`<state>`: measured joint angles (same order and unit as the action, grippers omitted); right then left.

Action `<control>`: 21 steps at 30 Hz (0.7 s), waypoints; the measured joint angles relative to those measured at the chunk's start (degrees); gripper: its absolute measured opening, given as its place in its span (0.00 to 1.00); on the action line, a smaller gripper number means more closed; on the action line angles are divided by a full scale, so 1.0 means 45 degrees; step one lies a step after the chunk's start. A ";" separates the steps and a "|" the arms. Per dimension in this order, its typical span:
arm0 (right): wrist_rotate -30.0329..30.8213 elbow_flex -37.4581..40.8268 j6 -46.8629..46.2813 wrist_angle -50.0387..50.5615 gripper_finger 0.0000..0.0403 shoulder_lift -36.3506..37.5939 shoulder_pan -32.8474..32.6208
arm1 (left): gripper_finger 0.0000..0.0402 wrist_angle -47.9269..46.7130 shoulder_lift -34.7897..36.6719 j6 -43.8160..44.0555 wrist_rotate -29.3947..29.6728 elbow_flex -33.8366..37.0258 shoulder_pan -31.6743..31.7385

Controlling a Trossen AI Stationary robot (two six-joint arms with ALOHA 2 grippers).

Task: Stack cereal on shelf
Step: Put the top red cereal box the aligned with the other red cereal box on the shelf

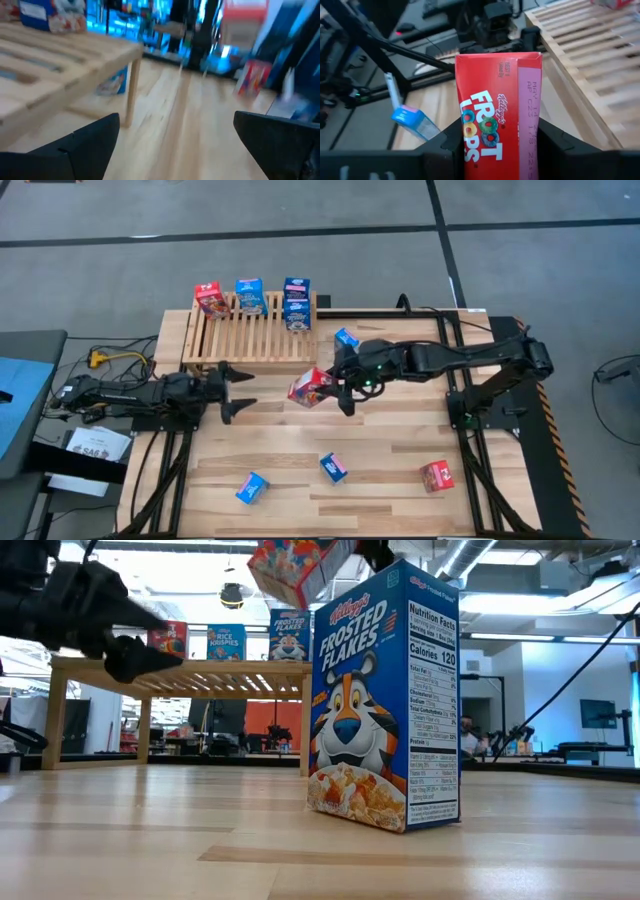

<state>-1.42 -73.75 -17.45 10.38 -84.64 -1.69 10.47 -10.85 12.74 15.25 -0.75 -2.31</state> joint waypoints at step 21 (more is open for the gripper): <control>-0.0367 -0.1676 0.0699 0.0480 0.45 -0.0033 0.0012 | 0.95 0.1910 -0.1796 -0.0084 -0.2092 -0.2889 -0.0005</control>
<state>-3.07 -81.29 -14.31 12.54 -84.79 -1.64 19.07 -18.94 12.36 5.83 -13.75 -2.33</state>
